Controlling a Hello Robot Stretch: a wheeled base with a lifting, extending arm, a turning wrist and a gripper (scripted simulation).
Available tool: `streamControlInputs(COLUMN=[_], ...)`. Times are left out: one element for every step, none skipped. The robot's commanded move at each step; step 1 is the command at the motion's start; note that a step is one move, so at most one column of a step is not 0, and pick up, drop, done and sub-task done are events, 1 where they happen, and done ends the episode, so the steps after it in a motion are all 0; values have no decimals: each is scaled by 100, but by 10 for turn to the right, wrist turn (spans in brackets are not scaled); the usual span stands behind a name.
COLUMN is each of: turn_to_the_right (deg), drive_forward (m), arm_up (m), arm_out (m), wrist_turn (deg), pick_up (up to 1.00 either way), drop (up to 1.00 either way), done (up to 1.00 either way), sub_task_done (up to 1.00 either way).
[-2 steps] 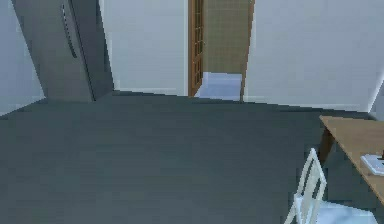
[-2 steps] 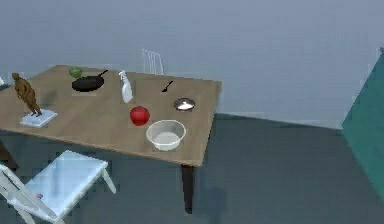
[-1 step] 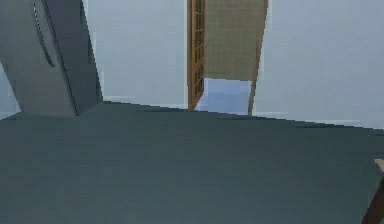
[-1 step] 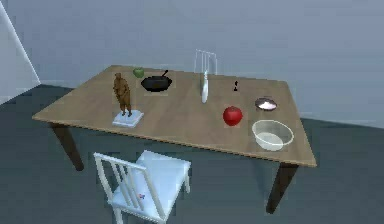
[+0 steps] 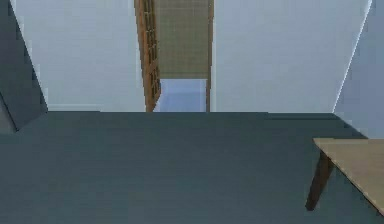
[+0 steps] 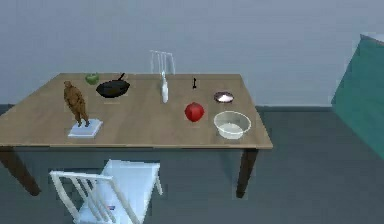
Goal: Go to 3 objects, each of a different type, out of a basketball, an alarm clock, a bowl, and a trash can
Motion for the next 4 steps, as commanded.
streamControlInputs(turn_to_the_right=[0, 0, 0, -60], drive_forward=[100, 100, 70, 0], arm_up=[0, 0, 0, 0], arm_out=[0, 0, 0, 0], wrist_turn=[0, 0, 0, 0], pick_up=[0, 0, 0, 0], drop=[0, 0, 0, 0], done=[0, 0, 0, 0], sub_task_done=[0, 0, 0, 0])
